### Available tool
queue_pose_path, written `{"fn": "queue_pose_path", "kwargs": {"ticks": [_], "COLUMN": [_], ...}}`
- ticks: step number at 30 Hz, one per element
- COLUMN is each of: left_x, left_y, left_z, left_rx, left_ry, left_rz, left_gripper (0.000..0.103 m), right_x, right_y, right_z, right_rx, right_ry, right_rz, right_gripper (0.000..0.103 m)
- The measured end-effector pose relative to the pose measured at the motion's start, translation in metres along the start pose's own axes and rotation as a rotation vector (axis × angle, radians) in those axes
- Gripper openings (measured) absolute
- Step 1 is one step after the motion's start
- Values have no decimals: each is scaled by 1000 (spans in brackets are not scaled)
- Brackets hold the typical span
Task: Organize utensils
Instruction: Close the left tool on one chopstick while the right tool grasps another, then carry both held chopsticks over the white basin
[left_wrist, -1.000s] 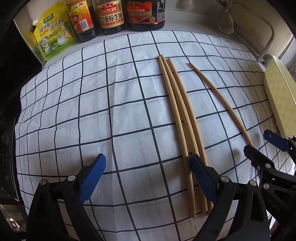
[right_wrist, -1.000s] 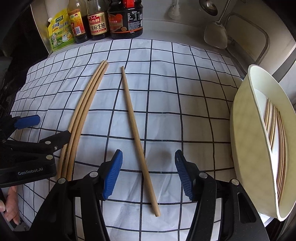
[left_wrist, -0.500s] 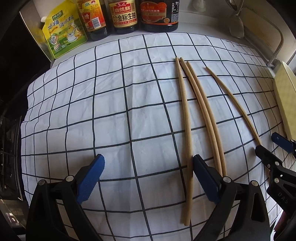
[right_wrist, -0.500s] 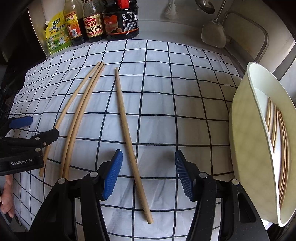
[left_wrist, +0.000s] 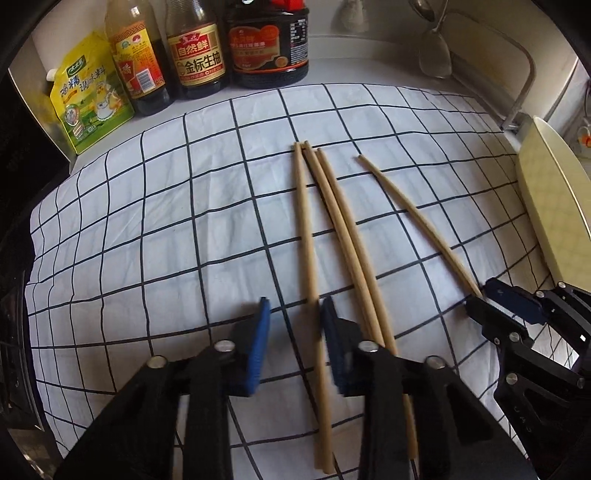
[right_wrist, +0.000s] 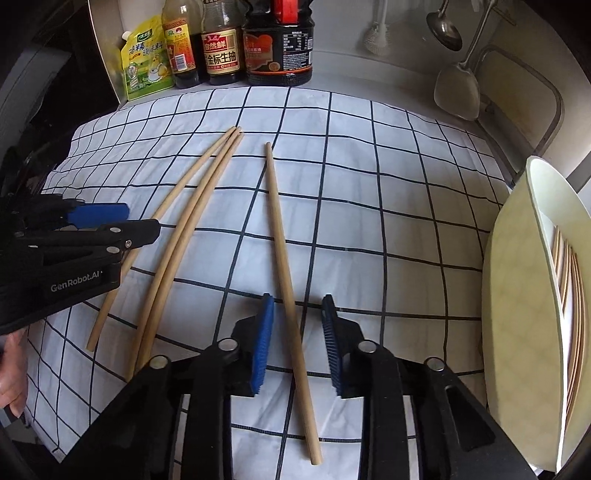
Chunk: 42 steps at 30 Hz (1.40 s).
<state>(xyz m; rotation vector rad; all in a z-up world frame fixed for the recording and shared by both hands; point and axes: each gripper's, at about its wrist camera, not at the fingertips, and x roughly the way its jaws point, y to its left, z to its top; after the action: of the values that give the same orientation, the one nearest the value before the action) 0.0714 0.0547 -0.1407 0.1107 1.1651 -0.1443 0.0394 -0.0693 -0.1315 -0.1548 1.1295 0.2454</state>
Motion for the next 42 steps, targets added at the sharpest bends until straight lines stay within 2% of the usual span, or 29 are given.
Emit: {"fn": "queue_pose_path", "kwargs": {"ticks": [1,2,9,15,21,30,35,42], "left_x": [-1,-2,-7,-29,-59,-94,-105,-107], "left_y": [-3,-5,5,17,4,-69,-121,-189], "left_z": [-1,-2,-6,-15,-7,29,51,77], "left_rx": [8,14,5,-6,18,127,197,299], "left_ry": [0,0,26,15,-27,-105,-140,-151], "left_rz": [2,8,8,-3,-32,-145,-214,-285], "left_gripper": [8,7,7,7,7,7,7,7], "right_x": [0,1,-9,-38,-70,-120,-144,-155], "right_y": [1,1,-7,-4,-22,-90,-138,-203], "right_z": [1,2,0,-3,-6,-22,-33,-51], "right_rx": [-3,1,107,144,208,354,430,552], "right_ry": [5,11,20,-21,-78,-169,-209,-239], "right_rz": [-2,2,71,124,146,97,23,-42], "right_gripper": [8,7,6,6,6,6,6,6]}}
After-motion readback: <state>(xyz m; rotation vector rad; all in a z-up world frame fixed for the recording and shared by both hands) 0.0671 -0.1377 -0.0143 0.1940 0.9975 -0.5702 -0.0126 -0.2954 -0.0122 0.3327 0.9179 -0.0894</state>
